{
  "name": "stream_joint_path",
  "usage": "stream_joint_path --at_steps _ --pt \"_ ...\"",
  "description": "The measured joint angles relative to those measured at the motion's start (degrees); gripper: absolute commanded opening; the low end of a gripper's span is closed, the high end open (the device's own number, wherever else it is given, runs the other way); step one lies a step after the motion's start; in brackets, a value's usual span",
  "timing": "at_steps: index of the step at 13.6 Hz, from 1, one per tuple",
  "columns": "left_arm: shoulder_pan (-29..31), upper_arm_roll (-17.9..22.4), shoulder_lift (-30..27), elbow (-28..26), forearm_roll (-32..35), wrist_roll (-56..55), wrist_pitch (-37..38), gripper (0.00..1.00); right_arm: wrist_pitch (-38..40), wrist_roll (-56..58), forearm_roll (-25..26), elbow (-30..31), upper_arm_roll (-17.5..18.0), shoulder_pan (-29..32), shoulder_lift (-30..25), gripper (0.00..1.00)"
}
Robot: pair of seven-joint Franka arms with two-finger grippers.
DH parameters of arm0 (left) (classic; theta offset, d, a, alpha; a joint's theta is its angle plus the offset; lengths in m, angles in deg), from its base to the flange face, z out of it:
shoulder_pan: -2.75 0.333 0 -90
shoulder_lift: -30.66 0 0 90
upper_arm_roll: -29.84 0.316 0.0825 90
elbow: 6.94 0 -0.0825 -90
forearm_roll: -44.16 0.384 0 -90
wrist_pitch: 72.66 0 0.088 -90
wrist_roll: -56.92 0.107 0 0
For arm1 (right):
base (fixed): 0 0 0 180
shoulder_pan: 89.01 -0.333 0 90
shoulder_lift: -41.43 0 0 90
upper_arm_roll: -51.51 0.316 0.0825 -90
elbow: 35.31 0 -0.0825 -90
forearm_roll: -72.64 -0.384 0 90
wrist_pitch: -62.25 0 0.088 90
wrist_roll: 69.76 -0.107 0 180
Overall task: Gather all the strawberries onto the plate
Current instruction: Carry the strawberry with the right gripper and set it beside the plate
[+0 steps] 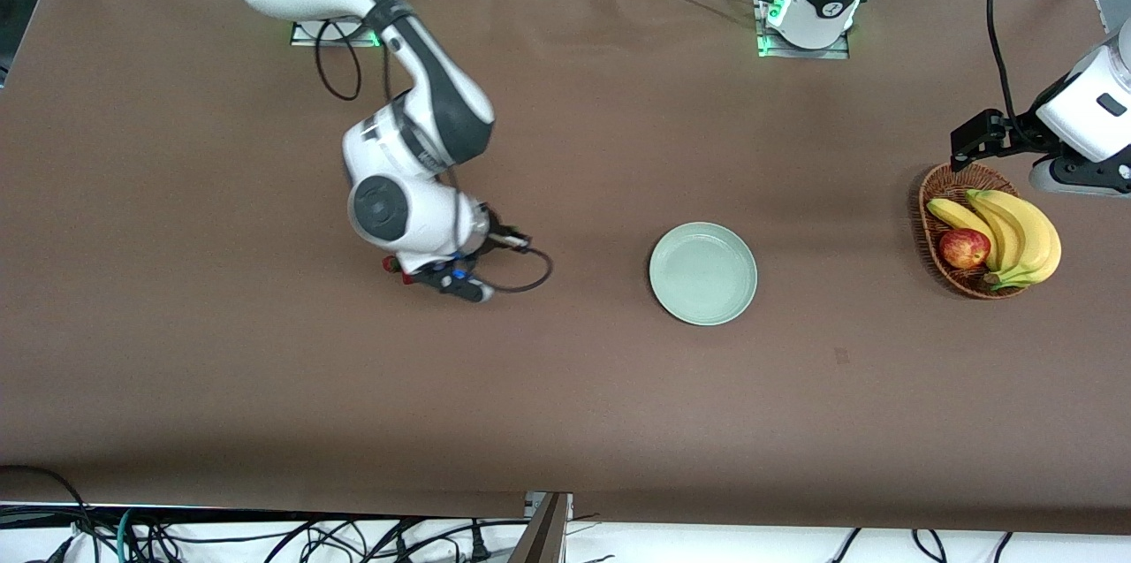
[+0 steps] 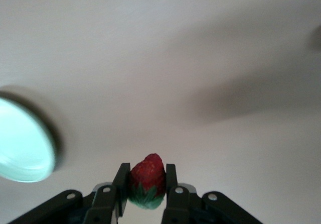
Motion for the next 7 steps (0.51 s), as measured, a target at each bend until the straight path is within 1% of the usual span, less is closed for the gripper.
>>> stream_joint_path --at_steps 5,7 --pt "0.0 0.0 0.0 0.0 0.0 0.0 0.0 1.00 -9.9 -9.4 -0.3 -0.1 0.3 -6.6 2.8 0.15" --pt "0.0 0.0 0.0 0.0 0.0 0.0 0.0 1.00 -11.1 -10.0 -0.3 -0.1 0.3 -7.4 3.4 0.17"
